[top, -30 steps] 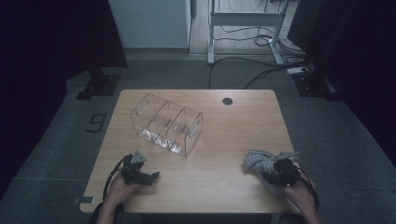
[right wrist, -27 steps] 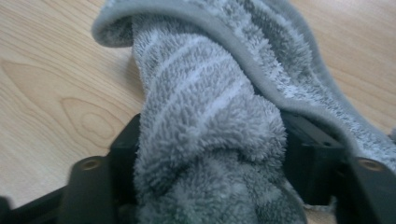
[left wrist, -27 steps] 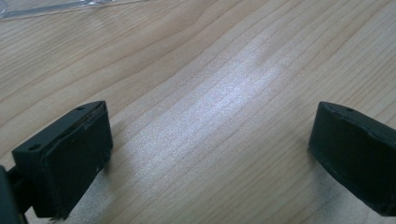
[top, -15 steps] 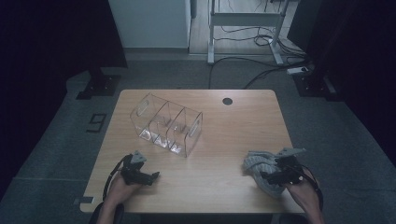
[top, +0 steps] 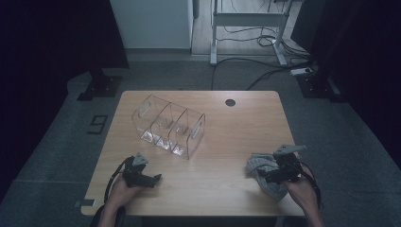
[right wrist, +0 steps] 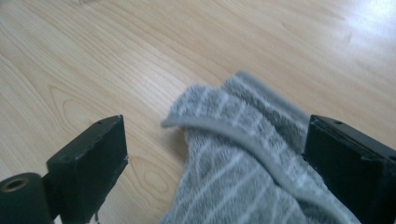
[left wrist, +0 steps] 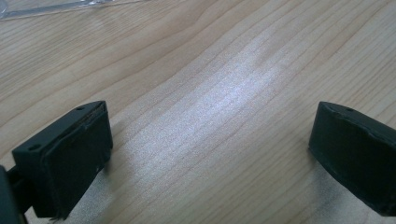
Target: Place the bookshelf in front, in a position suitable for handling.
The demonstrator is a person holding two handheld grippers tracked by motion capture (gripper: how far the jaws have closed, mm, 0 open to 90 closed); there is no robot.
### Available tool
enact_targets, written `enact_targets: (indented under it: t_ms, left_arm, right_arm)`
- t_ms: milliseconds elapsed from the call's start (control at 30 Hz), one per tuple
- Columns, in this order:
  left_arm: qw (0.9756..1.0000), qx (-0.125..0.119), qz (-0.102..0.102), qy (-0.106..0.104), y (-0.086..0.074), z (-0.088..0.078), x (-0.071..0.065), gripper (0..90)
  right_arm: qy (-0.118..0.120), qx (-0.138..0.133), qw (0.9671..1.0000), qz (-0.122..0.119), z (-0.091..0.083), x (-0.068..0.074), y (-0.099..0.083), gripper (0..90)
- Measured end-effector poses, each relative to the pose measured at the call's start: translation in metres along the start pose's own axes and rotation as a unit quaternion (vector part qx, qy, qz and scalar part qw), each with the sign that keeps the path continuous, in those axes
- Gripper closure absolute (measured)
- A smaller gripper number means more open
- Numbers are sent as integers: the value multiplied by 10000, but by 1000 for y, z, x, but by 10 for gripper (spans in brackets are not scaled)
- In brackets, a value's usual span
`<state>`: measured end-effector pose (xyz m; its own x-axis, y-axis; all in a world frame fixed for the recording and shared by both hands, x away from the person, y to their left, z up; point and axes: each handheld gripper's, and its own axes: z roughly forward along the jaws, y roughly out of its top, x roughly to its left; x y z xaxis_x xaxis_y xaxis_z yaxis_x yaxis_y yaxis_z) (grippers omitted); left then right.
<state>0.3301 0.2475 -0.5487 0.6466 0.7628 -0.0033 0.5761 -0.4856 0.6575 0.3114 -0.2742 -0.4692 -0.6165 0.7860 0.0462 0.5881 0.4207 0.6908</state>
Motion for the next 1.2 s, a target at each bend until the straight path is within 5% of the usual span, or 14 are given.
enact_targets:
  t_ms: [367, 1200]
  left_arm:
    - [10000, -5, -2, 2, 0, 0, 0, 0]
    - [10000, -1, 8, 2, 0, 0, 0, 0]
  right_arm:
    - [188, -87, 9993, -299, 13, 15, 25, 0]
    - [891, -276, 9955, -183, 47, 48, 76, 0]
